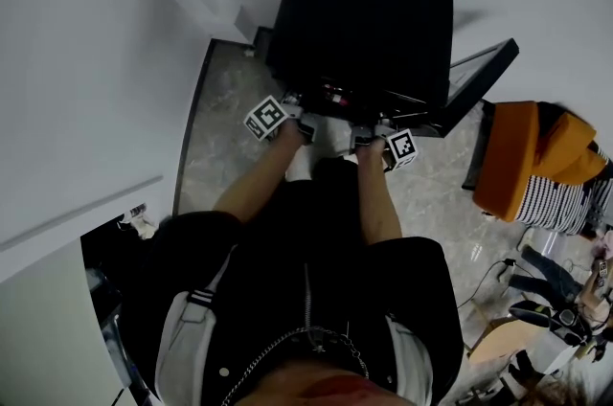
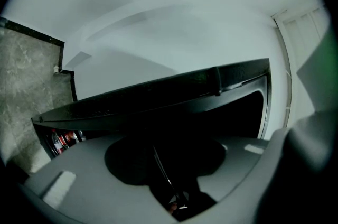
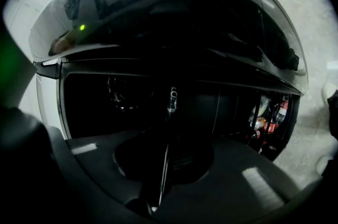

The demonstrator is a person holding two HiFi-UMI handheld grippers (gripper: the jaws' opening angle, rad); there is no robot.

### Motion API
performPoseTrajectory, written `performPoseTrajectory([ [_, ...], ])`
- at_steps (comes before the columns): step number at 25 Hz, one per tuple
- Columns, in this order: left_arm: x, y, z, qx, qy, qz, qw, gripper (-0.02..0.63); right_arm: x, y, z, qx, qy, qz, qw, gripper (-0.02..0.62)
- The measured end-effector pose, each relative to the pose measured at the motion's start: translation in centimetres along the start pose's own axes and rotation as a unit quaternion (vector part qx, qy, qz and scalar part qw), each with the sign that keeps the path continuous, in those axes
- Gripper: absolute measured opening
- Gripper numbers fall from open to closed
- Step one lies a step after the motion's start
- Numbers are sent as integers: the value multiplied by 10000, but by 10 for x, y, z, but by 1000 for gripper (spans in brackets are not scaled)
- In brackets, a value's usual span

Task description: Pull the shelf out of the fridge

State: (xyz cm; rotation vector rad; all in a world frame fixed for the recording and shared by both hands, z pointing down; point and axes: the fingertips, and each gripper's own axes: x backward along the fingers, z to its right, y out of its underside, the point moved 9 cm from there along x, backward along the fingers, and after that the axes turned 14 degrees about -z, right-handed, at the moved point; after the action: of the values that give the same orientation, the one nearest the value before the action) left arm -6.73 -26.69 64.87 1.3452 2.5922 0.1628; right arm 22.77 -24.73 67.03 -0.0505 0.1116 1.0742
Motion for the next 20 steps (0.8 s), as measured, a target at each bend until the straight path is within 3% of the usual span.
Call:
performPoseTrajectory([
  [6,-4,-3,-3,106,31,50,9999,129,7,3,1,43,-31,-107,9999,23],
  [14,1,-3,-13,402,2,-31,9992,43,18,11,6,58,-124,-253,9996,21],
  [20,7,5,-18,809,353,2,9961,28,25,8,7,33,-79,-163,9998,25],
])
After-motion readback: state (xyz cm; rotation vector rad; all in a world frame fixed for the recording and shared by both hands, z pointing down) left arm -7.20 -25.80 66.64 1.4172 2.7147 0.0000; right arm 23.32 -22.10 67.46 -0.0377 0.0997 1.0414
